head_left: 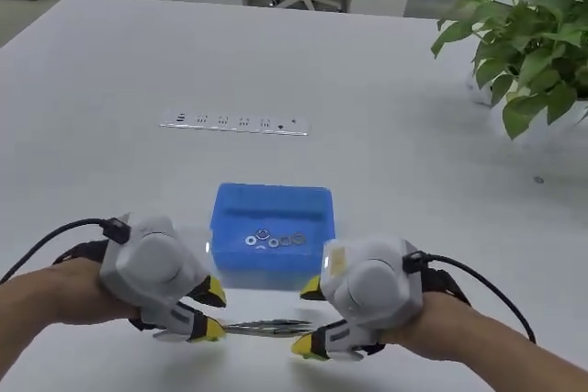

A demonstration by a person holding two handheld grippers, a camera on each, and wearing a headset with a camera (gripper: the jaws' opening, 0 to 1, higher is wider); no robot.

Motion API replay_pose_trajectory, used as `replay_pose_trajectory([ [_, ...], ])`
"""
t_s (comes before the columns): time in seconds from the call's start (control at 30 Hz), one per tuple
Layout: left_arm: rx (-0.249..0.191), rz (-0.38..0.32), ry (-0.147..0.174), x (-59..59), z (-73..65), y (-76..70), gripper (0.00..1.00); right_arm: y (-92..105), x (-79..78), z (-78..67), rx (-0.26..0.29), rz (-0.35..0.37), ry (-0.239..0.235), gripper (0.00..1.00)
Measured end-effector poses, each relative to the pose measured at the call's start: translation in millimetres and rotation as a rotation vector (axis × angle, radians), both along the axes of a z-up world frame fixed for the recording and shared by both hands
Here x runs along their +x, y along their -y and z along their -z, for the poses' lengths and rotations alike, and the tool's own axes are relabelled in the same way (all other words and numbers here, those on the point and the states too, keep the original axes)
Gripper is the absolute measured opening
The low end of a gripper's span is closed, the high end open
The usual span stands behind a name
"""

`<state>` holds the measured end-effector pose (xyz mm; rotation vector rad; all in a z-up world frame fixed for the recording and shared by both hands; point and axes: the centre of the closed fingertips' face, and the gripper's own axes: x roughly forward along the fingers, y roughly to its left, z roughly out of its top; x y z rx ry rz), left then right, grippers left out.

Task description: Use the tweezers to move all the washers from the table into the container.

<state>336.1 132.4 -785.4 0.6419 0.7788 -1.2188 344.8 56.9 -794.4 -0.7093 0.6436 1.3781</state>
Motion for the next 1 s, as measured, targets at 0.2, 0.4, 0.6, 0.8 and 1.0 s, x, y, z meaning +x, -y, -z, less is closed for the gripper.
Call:
replay_pose_trajectory([
  [0.2,-0.129,-0.103,0.019,-0.9,-25.3,0.8,0.41,16.3,7.7,-16.8,0.053,0.107,0.026,0.55],
  [0.4,-0.219,-0.178,0.062,-0.8,-47.3,0.0,0.58,32.3,18.0,-37.5,0.140,0.233,0.046,0.68],
  [0.6,-0.275,-0.231,0.107,-2.6,-64.9,-2.4,0.65,47.9,23.0,-56.8,0.216,0.323,0.059,0.77],
  [0.8,-0.321,-0.271,0.152,-5.1,-77.1,-4.0,0.71,59.0,20.3,-65.1,0.249,0.364,0.061,0.84],
  [1.0,-0.337,-0.305,0.171,-6.6,-81.8,-9.5,0.79,63.8,20.2,-71.5,0.273,0.391,0.075,0.89],
])
